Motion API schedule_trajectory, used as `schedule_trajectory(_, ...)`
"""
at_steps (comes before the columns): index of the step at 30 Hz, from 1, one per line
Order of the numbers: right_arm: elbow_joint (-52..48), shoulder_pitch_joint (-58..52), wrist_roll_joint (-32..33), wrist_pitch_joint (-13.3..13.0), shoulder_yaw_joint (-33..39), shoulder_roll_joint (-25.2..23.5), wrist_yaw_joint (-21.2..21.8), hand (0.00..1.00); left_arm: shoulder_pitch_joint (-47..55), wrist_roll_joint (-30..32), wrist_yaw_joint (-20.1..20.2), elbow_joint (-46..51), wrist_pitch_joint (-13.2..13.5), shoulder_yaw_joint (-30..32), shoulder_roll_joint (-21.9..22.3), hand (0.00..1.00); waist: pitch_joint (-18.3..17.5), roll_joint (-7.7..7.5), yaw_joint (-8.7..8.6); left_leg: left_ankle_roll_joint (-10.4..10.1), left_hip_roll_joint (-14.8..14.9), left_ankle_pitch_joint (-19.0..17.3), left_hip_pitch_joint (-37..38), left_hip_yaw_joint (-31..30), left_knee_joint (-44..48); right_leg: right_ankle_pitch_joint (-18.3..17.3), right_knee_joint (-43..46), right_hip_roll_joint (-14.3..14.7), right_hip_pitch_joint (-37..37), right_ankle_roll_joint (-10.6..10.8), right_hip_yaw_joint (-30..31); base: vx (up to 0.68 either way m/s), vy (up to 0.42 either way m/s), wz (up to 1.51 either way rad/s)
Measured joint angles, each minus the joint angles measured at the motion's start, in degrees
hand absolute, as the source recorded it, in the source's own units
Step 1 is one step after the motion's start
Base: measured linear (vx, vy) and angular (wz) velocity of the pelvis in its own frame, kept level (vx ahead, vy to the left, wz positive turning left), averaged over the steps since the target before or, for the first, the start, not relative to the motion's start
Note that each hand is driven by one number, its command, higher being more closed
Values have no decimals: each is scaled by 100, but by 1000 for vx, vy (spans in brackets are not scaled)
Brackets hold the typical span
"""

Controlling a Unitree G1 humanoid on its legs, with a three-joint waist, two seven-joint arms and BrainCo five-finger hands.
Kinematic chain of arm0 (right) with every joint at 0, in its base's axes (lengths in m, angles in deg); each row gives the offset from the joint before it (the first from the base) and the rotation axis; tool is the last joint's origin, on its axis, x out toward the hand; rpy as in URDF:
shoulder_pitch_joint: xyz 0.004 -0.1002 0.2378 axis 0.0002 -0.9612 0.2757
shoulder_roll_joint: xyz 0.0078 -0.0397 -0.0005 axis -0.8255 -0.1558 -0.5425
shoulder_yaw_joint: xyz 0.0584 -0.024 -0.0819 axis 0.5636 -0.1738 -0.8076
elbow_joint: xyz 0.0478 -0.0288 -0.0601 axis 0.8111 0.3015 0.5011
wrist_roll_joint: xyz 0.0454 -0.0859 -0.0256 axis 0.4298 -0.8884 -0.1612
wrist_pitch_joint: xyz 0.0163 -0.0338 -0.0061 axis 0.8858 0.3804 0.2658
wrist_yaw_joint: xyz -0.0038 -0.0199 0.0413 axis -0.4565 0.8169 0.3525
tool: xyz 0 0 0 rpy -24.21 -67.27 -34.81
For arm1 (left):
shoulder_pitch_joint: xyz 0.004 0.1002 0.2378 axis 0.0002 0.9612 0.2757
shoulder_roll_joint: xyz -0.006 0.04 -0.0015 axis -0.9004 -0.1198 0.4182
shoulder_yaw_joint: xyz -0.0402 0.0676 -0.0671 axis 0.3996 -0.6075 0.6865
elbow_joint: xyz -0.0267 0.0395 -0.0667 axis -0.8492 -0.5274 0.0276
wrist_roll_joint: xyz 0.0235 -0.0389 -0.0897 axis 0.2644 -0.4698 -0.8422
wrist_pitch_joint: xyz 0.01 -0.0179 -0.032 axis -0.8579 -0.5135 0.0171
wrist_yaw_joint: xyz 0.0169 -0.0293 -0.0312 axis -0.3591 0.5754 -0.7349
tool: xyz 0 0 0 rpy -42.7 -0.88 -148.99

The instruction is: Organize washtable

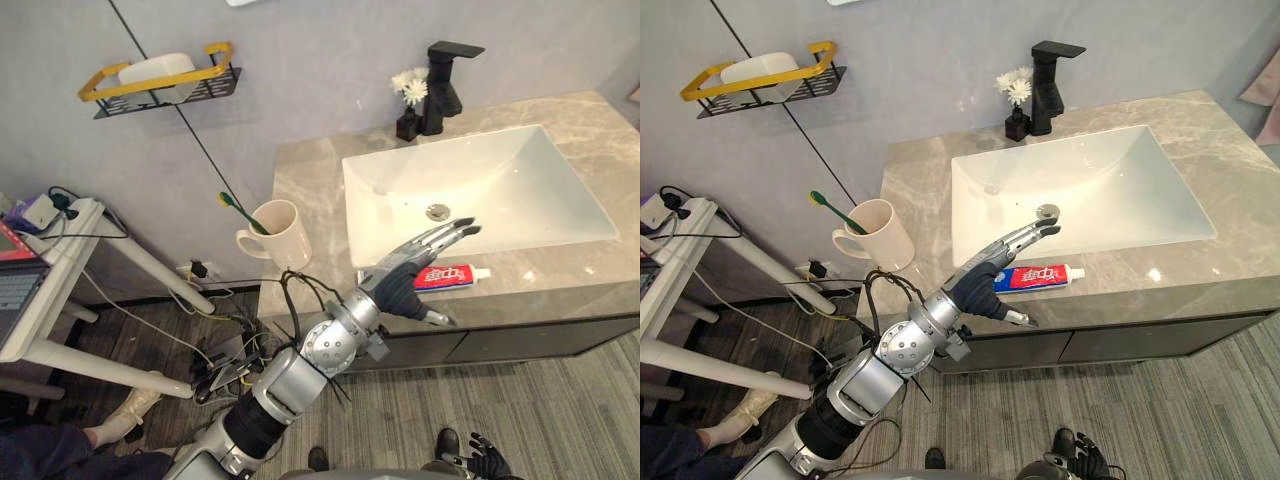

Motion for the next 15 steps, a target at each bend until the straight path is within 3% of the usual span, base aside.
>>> schedule_trajectory(7,-82,56,-97,50,-72,-3,106,0,0,695,-6,-884,-119,235,-72,0,19,-28,-110,-33,82,-41,67,104,-54,6,-4,92,-58,-15,94,-7,-12,-11)
schedule_trajectory(15,-146,55,-97,52,-76,-57,109,0,-27,802,-28,-1331,-158,255,-55,0,79,-116,-125,-39,86,-58,173,219,-153,9,-4,105,-73,-17,183,18,-3,-7)
